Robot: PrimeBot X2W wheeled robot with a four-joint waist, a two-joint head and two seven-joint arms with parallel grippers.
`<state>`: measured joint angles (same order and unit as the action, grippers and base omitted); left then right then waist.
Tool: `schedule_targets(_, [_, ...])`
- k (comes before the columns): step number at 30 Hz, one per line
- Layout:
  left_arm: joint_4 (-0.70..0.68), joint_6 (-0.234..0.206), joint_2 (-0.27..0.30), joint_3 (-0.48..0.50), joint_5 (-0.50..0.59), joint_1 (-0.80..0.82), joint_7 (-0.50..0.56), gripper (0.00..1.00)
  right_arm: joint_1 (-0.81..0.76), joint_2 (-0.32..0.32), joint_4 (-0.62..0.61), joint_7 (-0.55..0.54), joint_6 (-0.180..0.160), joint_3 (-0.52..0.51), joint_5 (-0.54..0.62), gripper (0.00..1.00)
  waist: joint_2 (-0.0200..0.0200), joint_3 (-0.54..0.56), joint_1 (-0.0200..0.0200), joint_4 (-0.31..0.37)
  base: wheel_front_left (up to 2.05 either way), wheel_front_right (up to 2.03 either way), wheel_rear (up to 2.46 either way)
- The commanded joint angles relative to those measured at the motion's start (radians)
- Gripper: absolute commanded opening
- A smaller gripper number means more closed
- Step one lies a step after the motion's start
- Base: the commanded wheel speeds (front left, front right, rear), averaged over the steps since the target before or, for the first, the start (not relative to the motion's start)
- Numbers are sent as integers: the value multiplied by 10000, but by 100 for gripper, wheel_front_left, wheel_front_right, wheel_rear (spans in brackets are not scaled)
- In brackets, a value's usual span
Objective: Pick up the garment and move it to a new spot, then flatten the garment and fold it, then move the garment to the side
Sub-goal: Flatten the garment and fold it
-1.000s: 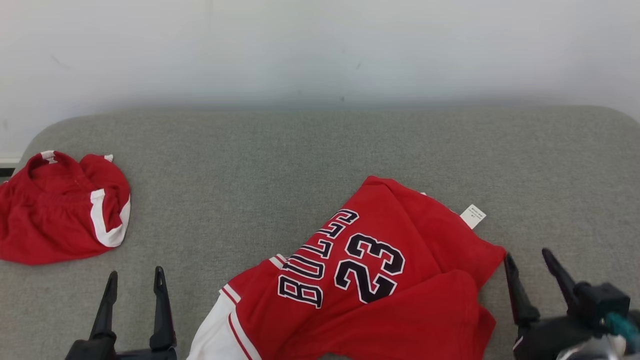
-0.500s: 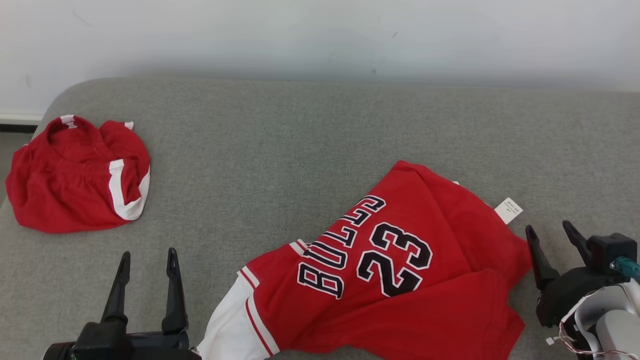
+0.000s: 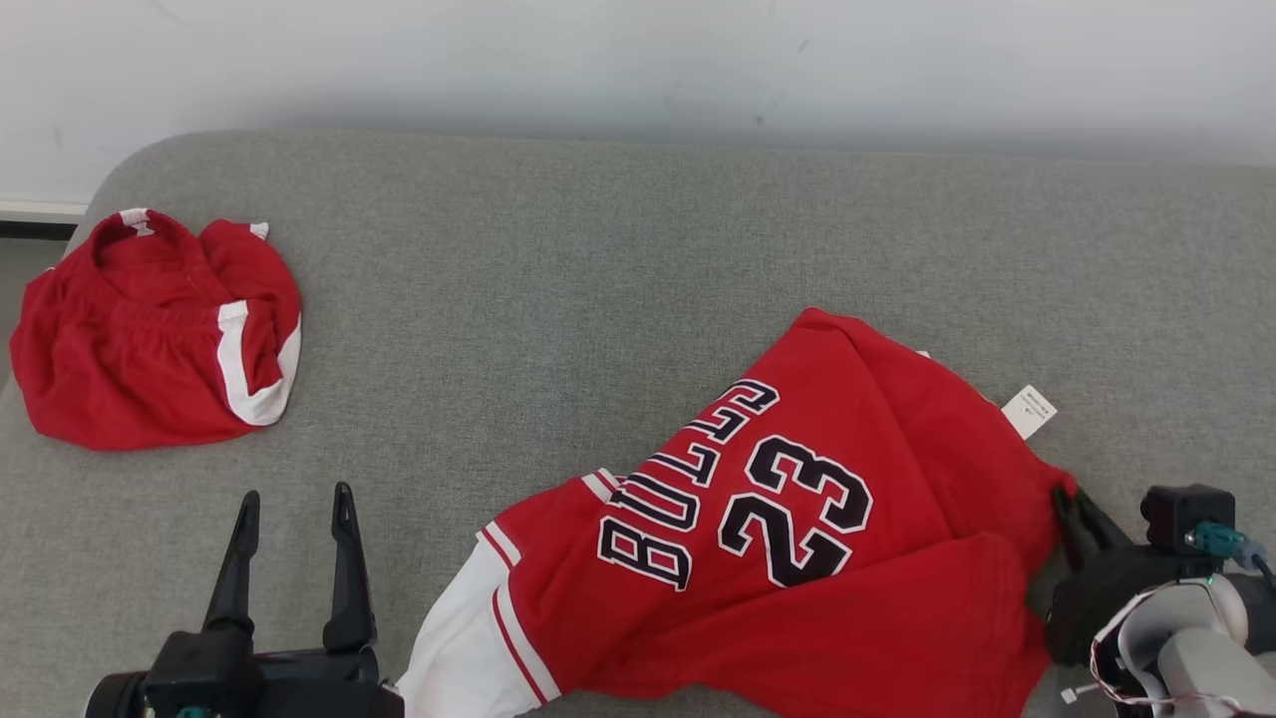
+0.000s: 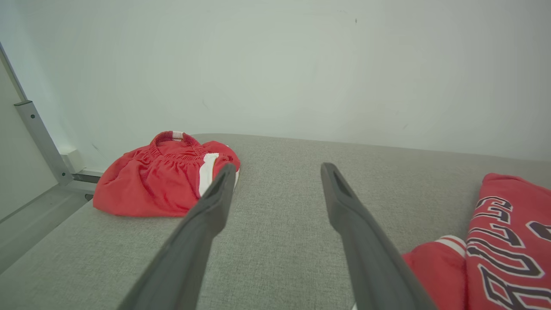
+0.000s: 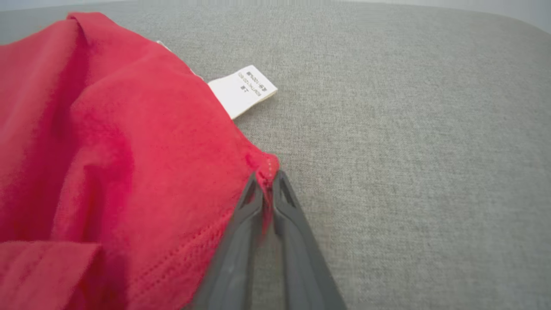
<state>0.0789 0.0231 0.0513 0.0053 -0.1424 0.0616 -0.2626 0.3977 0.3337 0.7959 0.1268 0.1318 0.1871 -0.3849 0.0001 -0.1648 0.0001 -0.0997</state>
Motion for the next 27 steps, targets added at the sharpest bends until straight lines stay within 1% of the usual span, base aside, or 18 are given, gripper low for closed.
schedule_targets(1, [59,22,-13,20,-56,145,-33,100,264,69,38,118,-22,99,-83,0,-1,-28,-1,2,0,0,0])
schedule_targets(4, [108,105,-15,27,-77,210,-33,100,866,369,5,385,-22,217,-183,0,-1,-72,-1,4,0,0,0])
schedule_targets(7, [136,102,-13,-41,-68,267,-33,100,1635,748,-81,580,-22,290,-213,0,-1,-136,-1,-35,0,0,0])
schedule_targets(8, [136,102,-13,-41,-68,267,-33,100,1635,748,-81,580,-22,290,-213,0,-1,-136,-1,-35,0,0,0])
schedule_targets(9, [143,98,-14,-79,-70,274,-33,100,1900,878,-103,611,-22,309,-200,0,-1,-157,-1,-65,0,0,0])
schedule_targets(15, [210,64,-15,-370,-203,457,-33,100,3638,1761,-155,431,-22,579,-31,0,-1,-404,-1,-398,0,0,0])
schedule_targets(18, [213,30,-13,-533,-282,526,-33,100,4424,2042,29,235,-22,713,-14,0,-1,-554,-1,-577,0,0,0])
schedule_targets(21, [279,-13,-13,-642,-347,617,-33,100,5003,2168,509,-28,-22,825,14,0,-1,-640,-1,-716,0,0,0])
schedule_targets(22, [314,-6,-15,-690,-372,670,-33,100,5151,2237,701,-71,-22,874,83,6,-1,-659,-1,-769,0,0,0])
schedule_targets(23, [342,-14,-17,-719,-394,693,-33,100,5274,2224,879,-78,-22,936,120,100,-1,-653,-1,-795,0,0,0])
schedule_targets(27, [432,-58,-15,-853,-465,702,-33,100,5504,2213,1534,-30,-23,1144,207,100,-1,-569,-1,-835,0,0,0])
